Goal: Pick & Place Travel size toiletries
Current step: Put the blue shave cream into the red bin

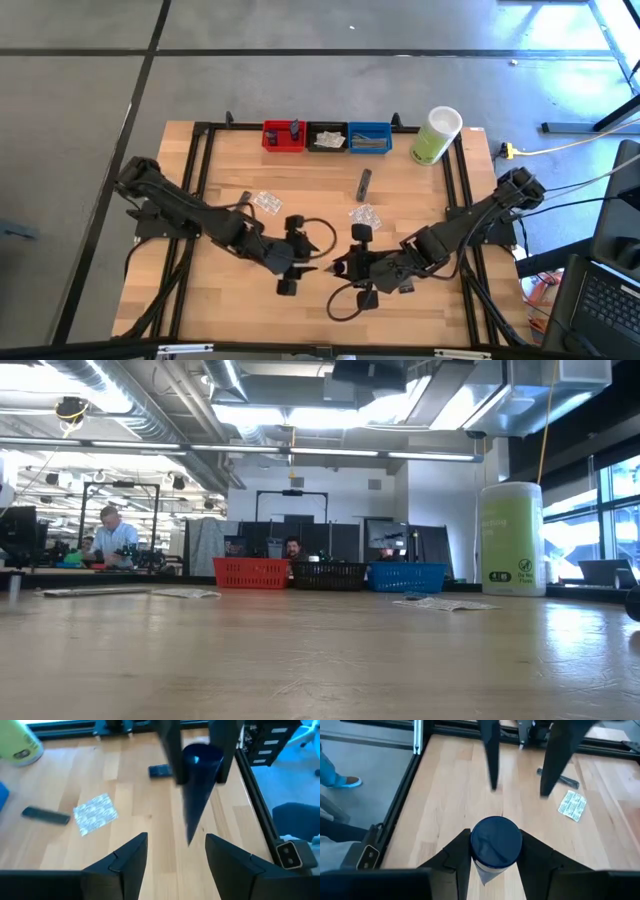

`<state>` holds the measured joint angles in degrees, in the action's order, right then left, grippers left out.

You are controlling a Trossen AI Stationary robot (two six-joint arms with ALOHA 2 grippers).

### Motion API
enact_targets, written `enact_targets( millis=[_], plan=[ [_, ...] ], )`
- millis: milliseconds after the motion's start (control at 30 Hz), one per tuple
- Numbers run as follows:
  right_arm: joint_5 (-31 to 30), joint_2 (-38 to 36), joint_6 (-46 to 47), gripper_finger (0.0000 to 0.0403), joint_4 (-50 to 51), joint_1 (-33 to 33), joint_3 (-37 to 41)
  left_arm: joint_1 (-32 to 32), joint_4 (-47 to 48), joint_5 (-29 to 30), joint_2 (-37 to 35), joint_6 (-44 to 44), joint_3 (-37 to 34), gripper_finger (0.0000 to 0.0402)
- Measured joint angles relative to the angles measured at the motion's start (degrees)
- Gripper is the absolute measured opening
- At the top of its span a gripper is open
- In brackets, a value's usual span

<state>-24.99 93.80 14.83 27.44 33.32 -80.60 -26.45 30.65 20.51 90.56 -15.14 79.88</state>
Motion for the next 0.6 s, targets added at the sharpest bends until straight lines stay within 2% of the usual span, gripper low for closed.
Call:
enact_targets(
  millis=[100,300,433,600],
  plan=[
    [-0.3,-1.07,0.2,0.0128,0.59,0.61,0.0,-1.66,3.85,3.67,-2.13,-2.99,0.0,0.0195],
    [-5.74,-3.34,0.23,0.0129,2.71,3.23,0.0,-8.54,-0.48,20.68,-3.95,-3.59,-5.89,0.0195],
    [-9.34,-4.75,0.24,0.0129,2.76,5.21,0.0,-12.63,-9.42,32.44,-3.95,-1.71,-11.19,0.0194],
    [-14.69,-6.53,-0.66,0.0132,1.42,7.65,0.0,-16.01,-27.4,40.5,-3.95,7.67,-16.93,0.0194]
  ],
)
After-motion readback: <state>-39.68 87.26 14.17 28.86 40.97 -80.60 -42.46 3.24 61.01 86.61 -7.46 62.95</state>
